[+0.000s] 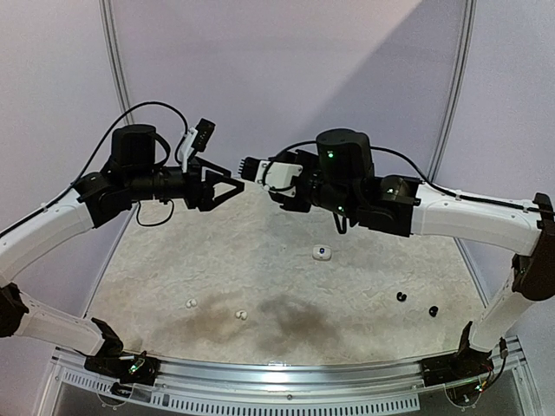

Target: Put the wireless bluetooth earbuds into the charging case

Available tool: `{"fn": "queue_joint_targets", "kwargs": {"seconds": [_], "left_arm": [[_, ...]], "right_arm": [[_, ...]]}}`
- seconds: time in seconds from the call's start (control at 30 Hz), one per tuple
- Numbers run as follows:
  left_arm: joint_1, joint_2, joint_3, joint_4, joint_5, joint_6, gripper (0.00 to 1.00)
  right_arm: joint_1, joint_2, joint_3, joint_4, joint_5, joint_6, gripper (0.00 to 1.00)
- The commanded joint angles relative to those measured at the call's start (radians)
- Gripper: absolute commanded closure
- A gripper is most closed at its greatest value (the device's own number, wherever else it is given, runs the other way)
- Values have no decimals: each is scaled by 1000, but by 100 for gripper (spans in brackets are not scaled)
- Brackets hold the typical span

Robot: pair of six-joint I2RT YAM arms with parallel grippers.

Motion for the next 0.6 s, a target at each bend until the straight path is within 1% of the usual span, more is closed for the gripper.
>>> {"fn": "queue_joint_targets", "kwargs": {"seconds": [0.0,0.07,0.2,0.37,0.53,0.57], "left_arm": [[-27,10,-1,88,43,-64,22],[-32,8,-3,101,42,-67,27],[-40,-1,-12,118,19,-70,40],[-41,-11,-26,94,3,-67,67],[-40,-25,-25,63,6,-40,97],[-39,-30,-26,58,6,-37,100]], "right_arm": [[34,58,48,50,56,16,85],[46,73,60,50,47,14,85],[64,93,82,51,19,16,85],[76,95,102,60,-2,25,85],[77,95,108,61,-6,31,86],[77,93,105,61,-9,34,86]]}}
